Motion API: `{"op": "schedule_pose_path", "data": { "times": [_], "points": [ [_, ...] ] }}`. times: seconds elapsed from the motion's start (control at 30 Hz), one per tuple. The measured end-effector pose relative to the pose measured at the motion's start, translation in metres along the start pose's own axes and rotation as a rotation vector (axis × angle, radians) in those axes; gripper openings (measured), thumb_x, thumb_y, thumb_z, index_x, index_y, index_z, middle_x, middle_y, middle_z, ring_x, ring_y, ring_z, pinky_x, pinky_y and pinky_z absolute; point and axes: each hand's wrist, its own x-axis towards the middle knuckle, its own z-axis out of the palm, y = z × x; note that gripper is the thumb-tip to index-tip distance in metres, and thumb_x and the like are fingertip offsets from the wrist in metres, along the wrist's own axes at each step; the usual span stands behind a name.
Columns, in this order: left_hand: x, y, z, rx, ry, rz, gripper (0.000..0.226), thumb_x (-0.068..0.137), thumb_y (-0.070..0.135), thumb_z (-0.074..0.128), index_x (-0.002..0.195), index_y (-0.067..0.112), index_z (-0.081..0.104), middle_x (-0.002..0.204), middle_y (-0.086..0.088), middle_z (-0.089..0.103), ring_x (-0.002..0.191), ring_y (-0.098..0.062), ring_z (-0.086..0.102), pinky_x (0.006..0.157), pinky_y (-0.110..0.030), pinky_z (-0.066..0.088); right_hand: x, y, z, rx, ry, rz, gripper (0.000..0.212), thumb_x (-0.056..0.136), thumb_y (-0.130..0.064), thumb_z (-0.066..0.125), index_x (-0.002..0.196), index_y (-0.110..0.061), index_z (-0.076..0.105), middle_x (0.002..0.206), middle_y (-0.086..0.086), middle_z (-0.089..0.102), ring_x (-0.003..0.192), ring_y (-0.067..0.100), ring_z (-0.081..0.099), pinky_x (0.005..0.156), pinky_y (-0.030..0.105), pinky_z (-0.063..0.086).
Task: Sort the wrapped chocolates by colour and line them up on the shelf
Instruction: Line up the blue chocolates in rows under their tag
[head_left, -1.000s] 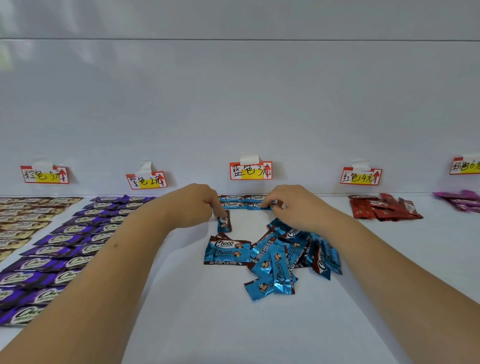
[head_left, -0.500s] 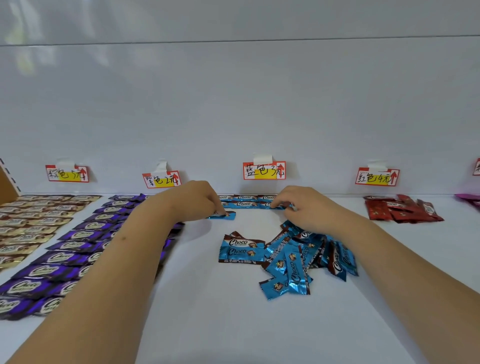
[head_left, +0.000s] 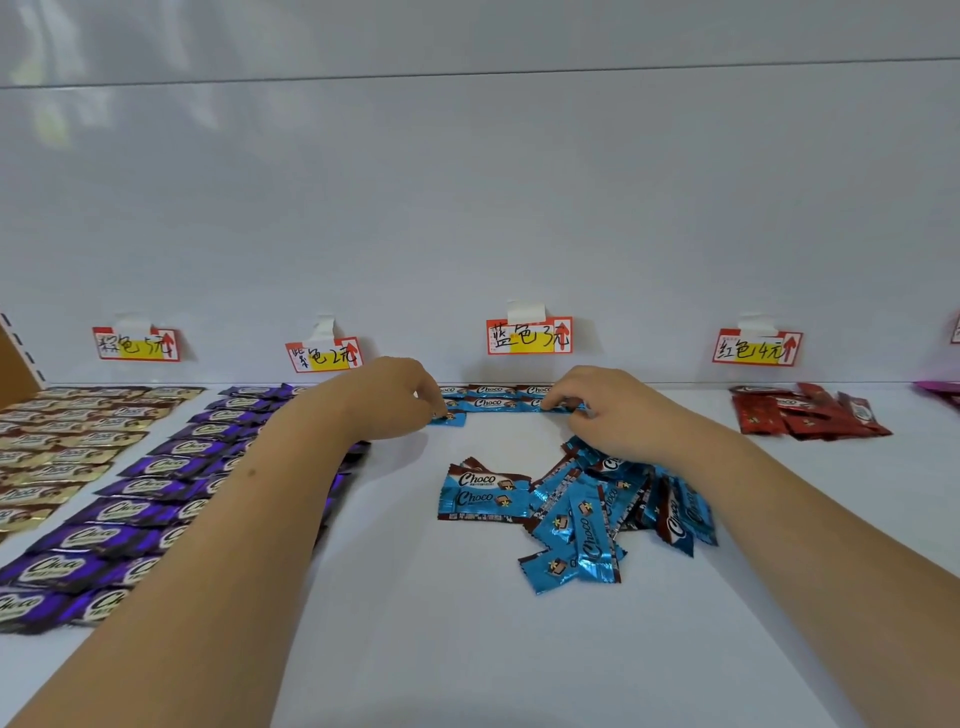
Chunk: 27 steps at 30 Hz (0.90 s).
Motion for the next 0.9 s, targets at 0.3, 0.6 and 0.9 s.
{"op": "schedule_pose_path", "data": {
  "times": [0.3,0.6,0.9],
  "points": [
    [0.0,0.003,0.003,0.006,-0.001,0.005,0.034,0.097,0.02,0.05,0.126,0.029,0.064,0.131,0.004,0.053,0.114,-0.012,0.049,0.099,-0.029,0.041,0.0,-0.001,-0.002,0.007,-0.016,0.014,0.035,0.096,-0.014,0.05,0.127,-0.026,0.059,0.126,-0.001,0.053,0.114,0.016,0.05,0.099,0.03,0.042],
    [-0.007,0.022,0.001,-0.12,-0.211,0.181,0.024,0.083,0.048,0.072,0.105,0.04,0.068,0.101,0.018,0.065,0.097,-0.002,0.057,0.087,-0.025,0.046,-0.017,-0.001,-0.041,0.182,-0.221,0.096,0.019,0.091,-0.039,0.064,0.109,-0.033,0.066,0.104,-0.019,0.06,0.093,-0.003,0.055,0.071,0.013,0.036],
    [-0.016,0.03,-0.004,-0.048,-0.438,0.192,0.031,0.08,0.044,0.076,0.107,0.039,0.062,0.099,0.012,0.062,0.089,-0.003,0.054,0.077,-0.019,0.04,-0.02,-0.037,-0.031,0.187,-0.453,-0.045,0.044,0.079,-0.059,0.067,0.117,-0.037,0.059,0.116,-0.018,0.057,0.1,-0.002,0.051,0.08,0.017,0.039]
  ]
}}
